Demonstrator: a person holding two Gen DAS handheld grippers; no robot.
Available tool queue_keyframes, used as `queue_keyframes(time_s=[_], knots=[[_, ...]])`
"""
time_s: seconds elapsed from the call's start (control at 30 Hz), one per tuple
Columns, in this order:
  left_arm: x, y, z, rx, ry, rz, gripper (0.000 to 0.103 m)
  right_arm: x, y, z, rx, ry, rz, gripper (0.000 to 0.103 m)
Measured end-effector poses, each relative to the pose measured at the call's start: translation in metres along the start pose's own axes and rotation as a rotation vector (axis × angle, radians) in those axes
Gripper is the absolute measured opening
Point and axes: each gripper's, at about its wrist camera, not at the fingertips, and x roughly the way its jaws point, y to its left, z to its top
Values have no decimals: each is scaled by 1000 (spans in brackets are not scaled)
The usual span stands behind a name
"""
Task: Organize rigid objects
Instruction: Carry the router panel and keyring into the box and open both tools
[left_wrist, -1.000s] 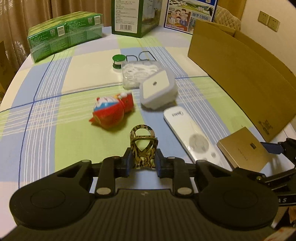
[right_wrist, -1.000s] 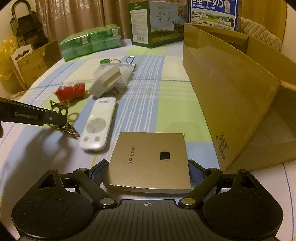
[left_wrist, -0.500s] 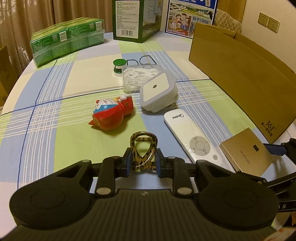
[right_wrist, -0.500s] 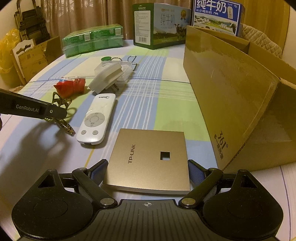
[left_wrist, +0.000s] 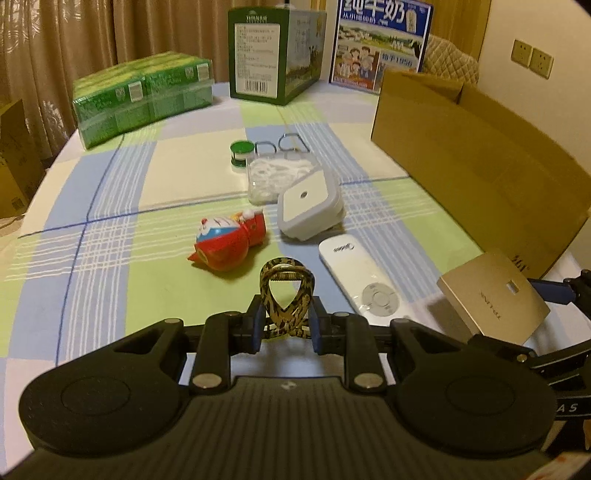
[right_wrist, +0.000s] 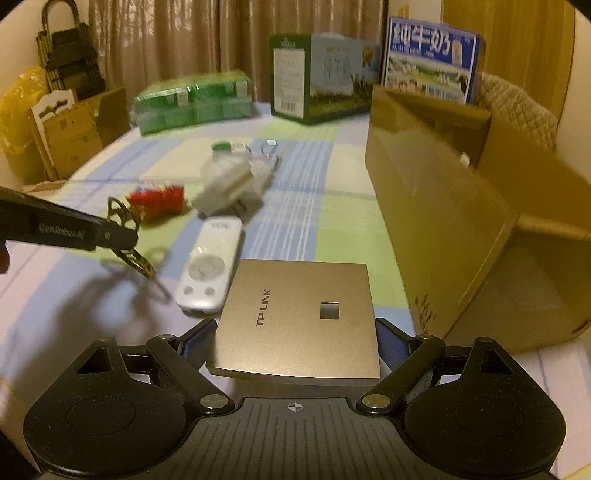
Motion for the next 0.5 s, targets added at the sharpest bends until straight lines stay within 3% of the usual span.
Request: queue_keyframes(time_s=[0.27, 0.5], knots=[[-47, -22, 31, 20, -81, -21, 20, -48, -6, 29, -17, -133, -11, 86], [-72, -81, 73, 89, -163, -113, 20, -87, -66, 58, 33, -222, -83, 86]])
